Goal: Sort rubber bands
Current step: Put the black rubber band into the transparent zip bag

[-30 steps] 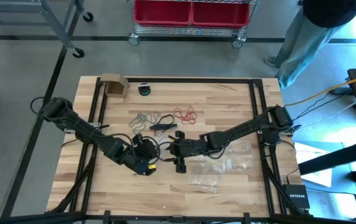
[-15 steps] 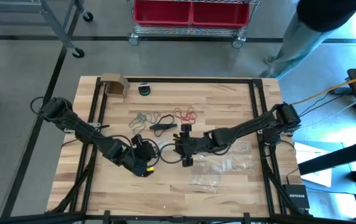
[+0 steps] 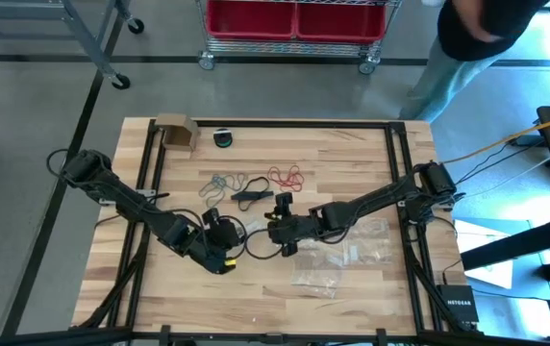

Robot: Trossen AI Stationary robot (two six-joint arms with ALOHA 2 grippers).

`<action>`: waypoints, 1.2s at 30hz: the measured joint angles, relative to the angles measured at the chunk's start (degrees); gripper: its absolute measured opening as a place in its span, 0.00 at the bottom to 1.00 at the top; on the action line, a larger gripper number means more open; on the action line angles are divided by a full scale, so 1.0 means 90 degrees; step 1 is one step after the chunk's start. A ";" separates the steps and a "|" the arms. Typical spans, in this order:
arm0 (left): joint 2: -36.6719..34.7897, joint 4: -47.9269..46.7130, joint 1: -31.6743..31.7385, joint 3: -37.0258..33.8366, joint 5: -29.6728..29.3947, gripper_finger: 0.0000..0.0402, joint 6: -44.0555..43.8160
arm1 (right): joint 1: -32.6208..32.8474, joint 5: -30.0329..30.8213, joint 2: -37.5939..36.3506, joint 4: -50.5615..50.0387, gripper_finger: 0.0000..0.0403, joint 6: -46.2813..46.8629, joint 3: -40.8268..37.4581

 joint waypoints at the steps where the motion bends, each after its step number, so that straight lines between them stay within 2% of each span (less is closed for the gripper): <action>1: -0.0062 -0.0080 0.0000 0.0000 -0.0003 0.00 -0.0073 | -0.0084 -0.0097 -0.0010 -0.0028 0.51 0.0130 0.0000; 8: -0.0564 -0.1169 0.0015 0.0000 -0.0026 0.00 -0.0729 | -0.1071 -0.0905 -0.0017 -0.0322 0.51 0.0434 0.0000; 13: -0.0825 -0.1919 0.0015 0.0002 -0.0029 0.00 -0.0974 | -0.1848 -0.1831 0.0197 -0.0009 0.51 0.0002 0.0000; 17: -0.0843 -0.2011 0.0019 0.0002 -0.0030 0.00 -0.0904 | -0.2205 -0.2430 0.0656 0.0275 0.51 -0.0224 0.0000; 22: -0.0843 -0.2006 0.0019 0.0002 -0.0033 0.00 -0.0900 | -0.2395 -0.2589 0.1212 0.0299 0.50 -0.0229 0.0000; 25: -0.0843 -0.2005 0.0019 0.0002 -0.0033 0.00 -0.0827 | -0.2386 -0.2619 0.1326 0.0332 0.41 -0.0207 0.0014; 28: -0.0843 -0.1996 0.0019 0.0002 -0.0038 0.00 -0.0809 | -0.2324 -0.2603 0.1270 0.0046 0.23 -0.0104 0.0029; 30: -0.0843 -0.1993 0.0019 0.0002 -0.0042 0.00 -0.0809 | -0.2223 -0.2577 0.1108 -0.0509 0.08 0.0006 0.0016; 31: -0.0840 -0.1966 0.0019 0.0002 -0.0047 0.00 -0.0809 | -0.2146 -0.2557 0.0986 -0.0811 0.04 0.0059 0.0008; 36: -0.0840 -0.1875 0.0019 0.0002 -0.0050 0.00 -0.0932 | -0.1468 -0.2618 0.0575 -0.1880 0.04 0.0672 -0.0010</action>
